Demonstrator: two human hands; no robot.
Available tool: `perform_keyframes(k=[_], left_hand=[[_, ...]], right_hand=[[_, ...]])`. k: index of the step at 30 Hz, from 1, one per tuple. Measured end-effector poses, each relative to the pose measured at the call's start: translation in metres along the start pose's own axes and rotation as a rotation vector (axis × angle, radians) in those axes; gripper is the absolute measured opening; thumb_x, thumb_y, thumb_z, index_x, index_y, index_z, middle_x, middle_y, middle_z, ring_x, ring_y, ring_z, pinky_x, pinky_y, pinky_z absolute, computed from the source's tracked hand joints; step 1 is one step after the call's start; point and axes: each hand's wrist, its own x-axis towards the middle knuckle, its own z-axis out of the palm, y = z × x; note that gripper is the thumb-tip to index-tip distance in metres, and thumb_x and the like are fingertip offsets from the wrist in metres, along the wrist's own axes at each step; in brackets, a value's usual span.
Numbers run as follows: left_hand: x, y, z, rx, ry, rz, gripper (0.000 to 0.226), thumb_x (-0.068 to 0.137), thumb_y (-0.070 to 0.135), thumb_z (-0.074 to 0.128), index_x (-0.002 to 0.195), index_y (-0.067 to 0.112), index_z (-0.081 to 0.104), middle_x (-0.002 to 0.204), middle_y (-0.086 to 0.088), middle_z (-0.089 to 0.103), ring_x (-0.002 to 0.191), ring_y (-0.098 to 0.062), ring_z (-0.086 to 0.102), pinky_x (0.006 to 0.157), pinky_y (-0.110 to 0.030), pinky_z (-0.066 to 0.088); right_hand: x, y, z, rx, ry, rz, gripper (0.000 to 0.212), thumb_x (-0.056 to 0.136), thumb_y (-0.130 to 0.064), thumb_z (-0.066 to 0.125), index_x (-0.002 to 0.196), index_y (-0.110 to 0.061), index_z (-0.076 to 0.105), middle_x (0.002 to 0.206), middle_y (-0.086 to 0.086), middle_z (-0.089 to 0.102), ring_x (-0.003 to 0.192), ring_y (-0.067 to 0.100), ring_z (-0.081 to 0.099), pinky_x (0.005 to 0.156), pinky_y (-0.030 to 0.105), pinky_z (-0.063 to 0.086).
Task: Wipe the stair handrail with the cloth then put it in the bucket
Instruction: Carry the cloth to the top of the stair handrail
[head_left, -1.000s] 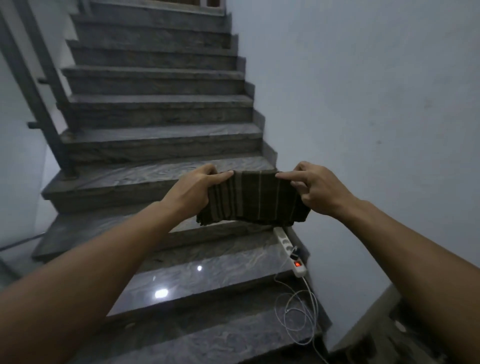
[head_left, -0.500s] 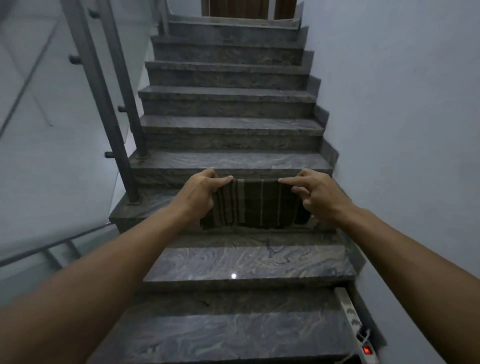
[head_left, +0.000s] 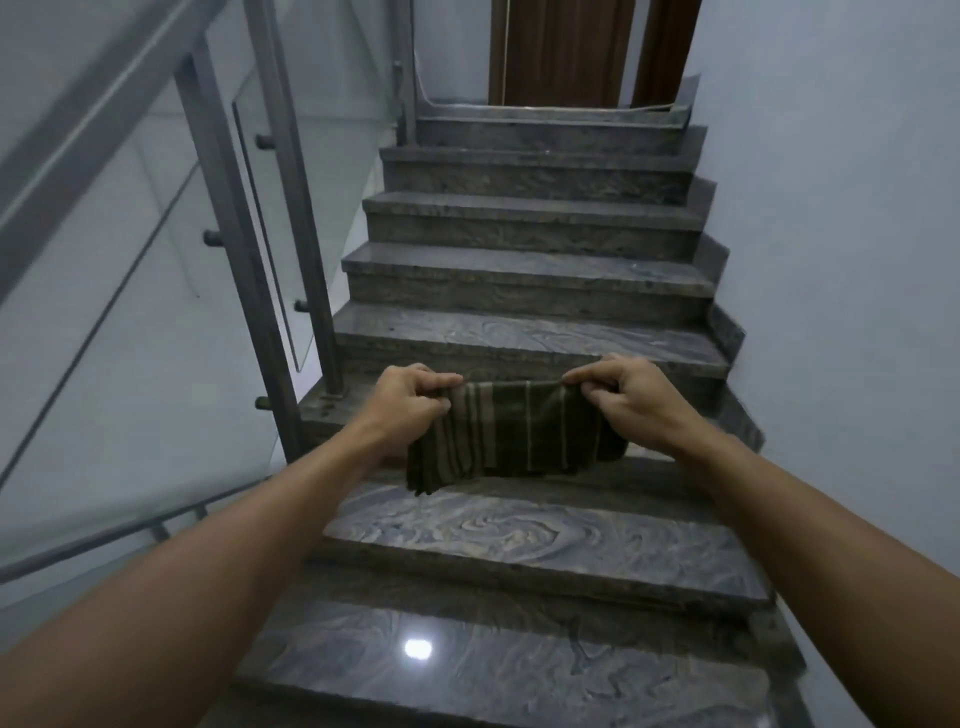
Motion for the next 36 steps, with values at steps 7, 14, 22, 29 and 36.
perform_keyframes(k=[7, 14, 22, 29, 36], left_hand=[[0.064, 0.038, -0.054, 0.085, 0.100, -0.007, 0.035, 0.085, 0.007, 0.065, 0.120, 0.009, 0.064, 0.110, -0.001, 0.060, 0.108, -0.019, 0.057, 0.097, -0.037, 0.052], [0.142, 0.051, -0.127, 0.179, 0.206, 0.027, 0.034, 0.085, 0.004, 0.065, 0.119, 0.008, 0.066, 0.106, -0.001, 0.060, 0.105, -0.019, 0.056, 0.099, -0.036, 0.049], [0.232, 0.075, -0.220, 0.215, 0.206, 0.055, 0.033, 0.087, 0.004, 0.063, 0.119, 0.009, 0.064, 0.097, 0.010, 0.056, 0.101, -0.014, 0.055, 0.096, -0.030, 0.049], [0.300, 0.110, -0.279, 0.272, 0.260, 0.082, 0.034, 0.086, 0.004, 0.065, 0.119, 0.008, 0.065, 0.094, 0.007, 0.057, 0.097, -0.014, 0.056, 0.092, -0.027, 0.048], [0.369, 0.130, -0.313, 0.316, 0.317, 0.112, 0.033, 0.085, 0.004, 0.066, 0.118, 0.006, 0.065, 0.097, 0.005, 0.058, 0.097, -0.015, 0.056, 0.088, -0.026, 0.047]], right_hand=[[0.100, -0.028, -0.043, 0.014, -0.057, -0.086, 0.027, 0.088, -0.015, 0.062, 0.115, -0.016, 0.067, 0.106, 0.002, 0.060, 0.103, 0.019, 0.057, 0.090, 0.036, 0.051], [0.213, -0.058, -0.053, -0.024, -0.002, -0.181, 0.026, 0.088, -0.011, 0.063, 0.113, -0.016, 0.069, 0.095, -0.005, 0.056, 0.100, 0.019, 0.055, 0.089, 0.032, 0.047], [0.339, -0.109, -0.078, -0.065, -0.001, -0.223, 0.027, 0.088, -0.013, 0.062, 0.113, -0.022, 0.068, 0.099, -0.002, 0.057, 0.095, 0.017, 0.056, 0.086, 0.035, 0.052], [0.422, -0.142, -0.114, -0.058, 0.004, -0.243, 0.027, 0.089, -0.013, 0.061, 0.114, -0.022, 0.069, 0.098, -0.001, 0.055, 0.093, 0.018, 0.056, 0.086, 0.036, 0.052], [0.501, -0.151, -0.140, -0.057, 0.035, -0.289, 0.028, 0.089, -0.012, 0.061, 0.114, -0.020, 0.069, 0.100, -0.001, 0.057, 0.096, 0.018, 0.055, 0.090, 0.037, 0.052]])
